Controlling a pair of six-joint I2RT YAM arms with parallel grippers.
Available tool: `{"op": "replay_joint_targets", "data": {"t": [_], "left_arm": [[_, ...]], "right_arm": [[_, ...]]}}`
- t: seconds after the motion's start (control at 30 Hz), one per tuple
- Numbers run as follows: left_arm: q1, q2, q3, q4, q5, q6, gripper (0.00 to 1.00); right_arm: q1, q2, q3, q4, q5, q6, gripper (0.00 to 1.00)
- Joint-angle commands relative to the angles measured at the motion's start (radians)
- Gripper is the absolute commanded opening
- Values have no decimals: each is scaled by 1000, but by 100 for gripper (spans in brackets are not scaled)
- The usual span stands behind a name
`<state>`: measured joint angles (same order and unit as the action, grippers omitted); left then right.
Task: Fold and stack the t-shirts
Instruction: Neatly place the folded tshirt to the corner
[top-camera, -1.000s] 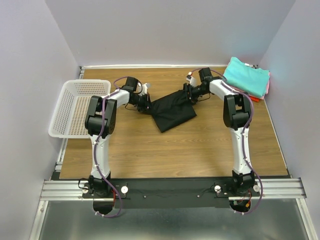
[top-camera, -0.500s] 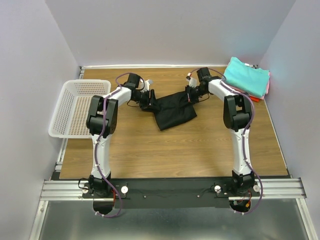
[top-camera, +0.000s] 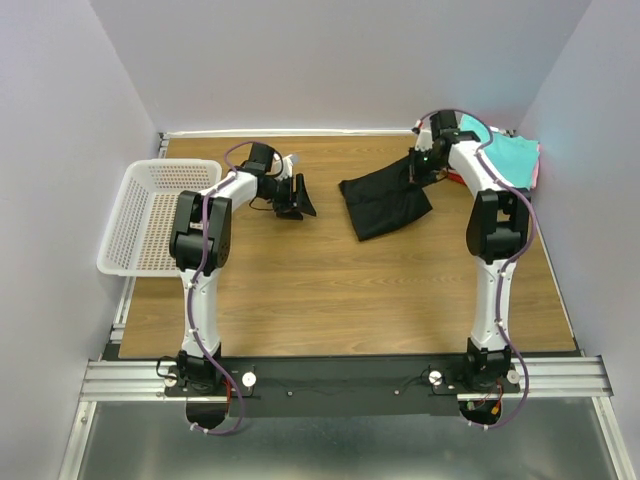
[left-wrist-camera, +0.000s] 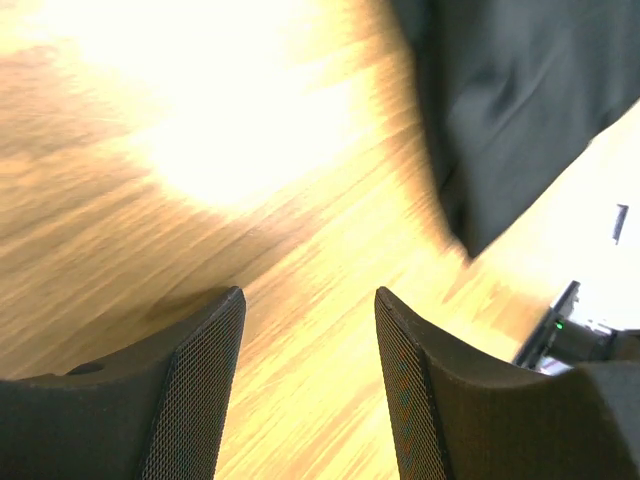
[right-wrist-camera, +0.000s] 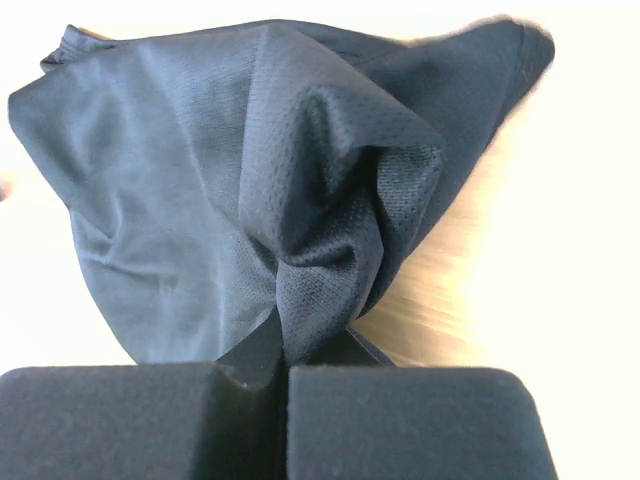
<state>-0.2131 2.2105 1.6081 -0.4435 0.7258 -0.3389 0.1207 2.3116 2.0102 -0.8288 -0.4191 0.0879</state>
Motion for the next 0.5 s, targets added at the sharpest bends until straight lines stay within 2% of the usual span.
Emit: {"op": "replay_joint_targets", "data": {"t": [0.0, 0.3, 0.47], "left_arm": [[11, -26, -8, -11, -114, 37, 64], [11, -66, -80, 40, -104, 5, 64], [11, -72, -109, 58, -106, -2, 64]], "right_arm": [[-24, -1, 108, -96, 169, -60, 0], [-35, 5, 206, -98, 455, -39, 0], [-36, 17, 298, -90, 537, -27, 0]]}}
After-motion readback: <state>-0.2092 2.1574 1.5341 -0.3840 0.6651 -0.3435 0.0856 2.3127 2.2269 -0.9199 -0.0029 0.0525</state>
